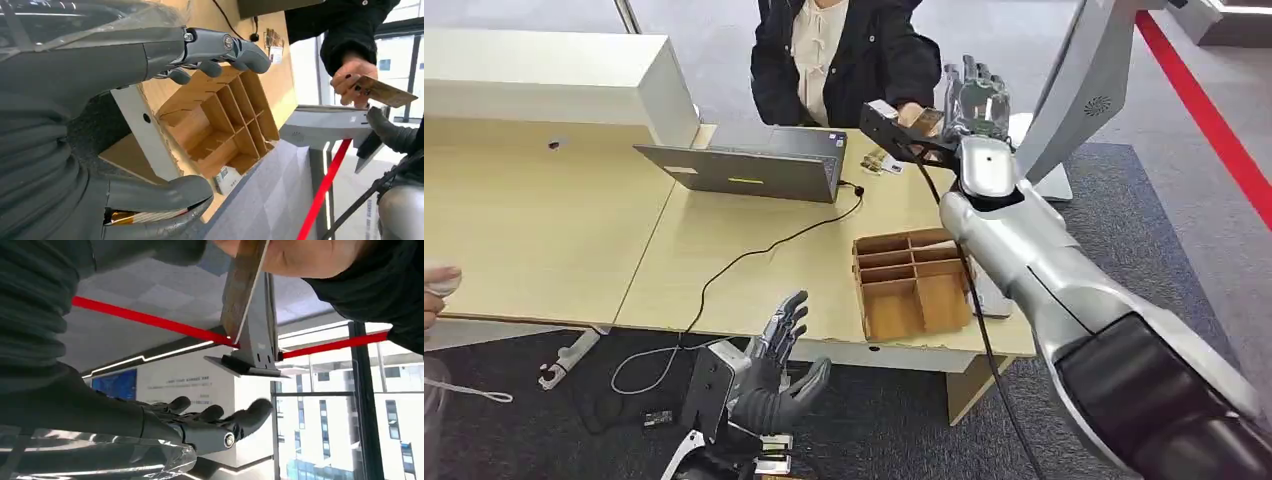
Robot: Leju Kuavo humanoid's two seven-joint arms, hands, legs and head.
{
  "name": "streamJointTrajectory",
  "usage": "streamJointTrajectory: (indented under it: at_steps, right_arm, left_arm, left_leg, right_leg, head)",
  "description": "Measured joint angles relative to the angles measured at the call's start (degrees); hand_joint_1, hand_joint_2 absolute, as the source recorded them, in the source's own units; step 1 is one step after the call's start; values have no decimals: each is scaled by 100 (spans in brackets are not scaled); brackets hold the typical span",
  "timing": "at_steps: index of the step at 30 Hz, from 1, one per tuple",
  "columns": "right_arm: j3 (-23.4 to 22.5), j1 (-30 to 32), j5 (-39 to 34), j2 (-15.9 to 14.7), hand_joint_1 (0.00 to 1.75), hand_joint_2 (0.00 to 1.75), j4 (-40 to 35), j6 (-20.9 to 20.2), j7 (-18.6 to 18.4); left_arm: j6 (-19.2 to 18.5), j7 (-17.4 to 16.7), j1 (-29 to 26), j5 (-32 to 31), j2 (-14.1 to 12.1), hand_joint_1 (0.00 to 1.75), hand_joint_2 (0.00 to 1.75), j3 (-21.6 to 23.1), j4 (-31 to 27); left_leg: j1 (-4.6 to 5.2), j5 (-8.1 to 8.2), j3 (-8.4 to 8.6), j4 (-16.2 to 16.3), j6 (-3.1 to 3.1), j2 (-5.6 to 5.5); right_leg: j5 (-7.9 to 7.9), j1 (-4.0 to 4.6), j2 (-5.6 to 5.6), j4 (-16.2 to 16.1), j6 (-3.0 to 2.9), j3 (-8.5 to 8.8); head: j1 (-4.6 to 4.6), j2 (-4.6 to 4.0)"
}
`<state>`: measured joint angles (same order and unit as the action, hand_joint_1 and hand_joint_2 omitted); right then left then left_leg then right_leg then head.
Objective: Pass the card to the sensor for recognition and then transmit it.
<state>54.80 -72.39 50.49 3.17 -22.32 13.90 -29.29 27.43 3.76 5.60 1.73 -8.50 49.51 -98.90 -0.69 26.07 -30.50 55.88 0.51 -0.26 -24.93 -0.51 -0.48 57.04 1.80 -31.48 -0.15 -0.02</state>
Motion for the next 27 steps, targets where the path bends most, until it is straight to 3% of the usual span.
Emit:
streamJointTrajectory:
  at_steps: [4, 10, 11, 14, 15, 18, 21, 24, 27]
  right_arm:
    - [-2, 7, -136, -35, 0, 175, 4, 94, -2]
    - [-171, 17, -798, -94, 0, 175, -20, 770, 333]
    - [-214, 39, -989, -105, 0, 175, -66, 998, 517]
    - [-511, 212, -2102, -114, 0, 175, -360, 1881, 1521]
    - [-599, 291, -2296, -114, 0, 175, -462, 2003, 1693]
    - [-800, 519, -2538, -116, 0, 175, -765, 2151, 1900]
    - [-1050, 888, -3166, -122, 0, 175, -1262, 2459, 2548]
    - [-1455, 1771, -3696, -131, 0, 175, -2252, 2487, 3239]
    - [-1833, 2737, -3973, -166, 0, 175, -3308, 2496, 3543]
  left_arm:
    - [0, 0, 0, -28, 0, 0, 175, 0, 0]
    - [110, -48, -3, -129, 0, 0, 175, -4, 0]
    - [164, -61, -12, -147, 0, 0, 175, -4, -2]
    - [485, -101, -69, -218, -13, 0, 175, -9, -9]
    - [542, -103, -83, -225, -24, 0, 175, -11, -9]
    - [634, -105, -121, -236, -55, 0, 175, -13, -48]
    - [921, -101, -185, -385, -72, 0, 175, -24, -72]
    - [1217, -33, -438, -799, -18, 0, 175, -155, -210]
    - [1257, -61, -690, -1136, 26, 0, 175, -332, -387]
  left_leg:
    - [0, 0, 0, 0, 0, 0]
    - [0, 0, -1, 0, 0, -1]
    - [0, 0, 0, 0, 0, 0]
    - [-1, 0, 0, 0, 0, 0]
    - [-1, 0, 0, 0, 0, -1]
    - [-1, 0, 0, 0, 0, -1]
    - [-3, 1, 2, 0, 0, -1]
    - [-4, 3, 9, -1, 1, -2]
    - [-1, 6, 3, -1, -3, -8]
  right_leg:
    - [0, 0, 0, 0, 0, 0]
    - [0, 0, 0, 0, 0, 1]
    - [0, 0, 0, 0, 0, 1]
    - [0, 0, 0, 0, 0, 3]
    - [0, 0, 0, 0, 0, 3]
    - [0, 1, 0, 0, 0, 2]
    - [-1, 4, 0, 0, 0, 5]
    - [-5, 5, -2, -5, 3, 12]
    - [-11, 2, -8, -5, 4, 10]
  head:
    - [0, 2]
    - [0, 0]
    - [2, 2]
    - [0, 2]
    - [0, 2]
    - [0, 0]
    - [2, 0]
    - [-7, 0]
    - [-2, 2]
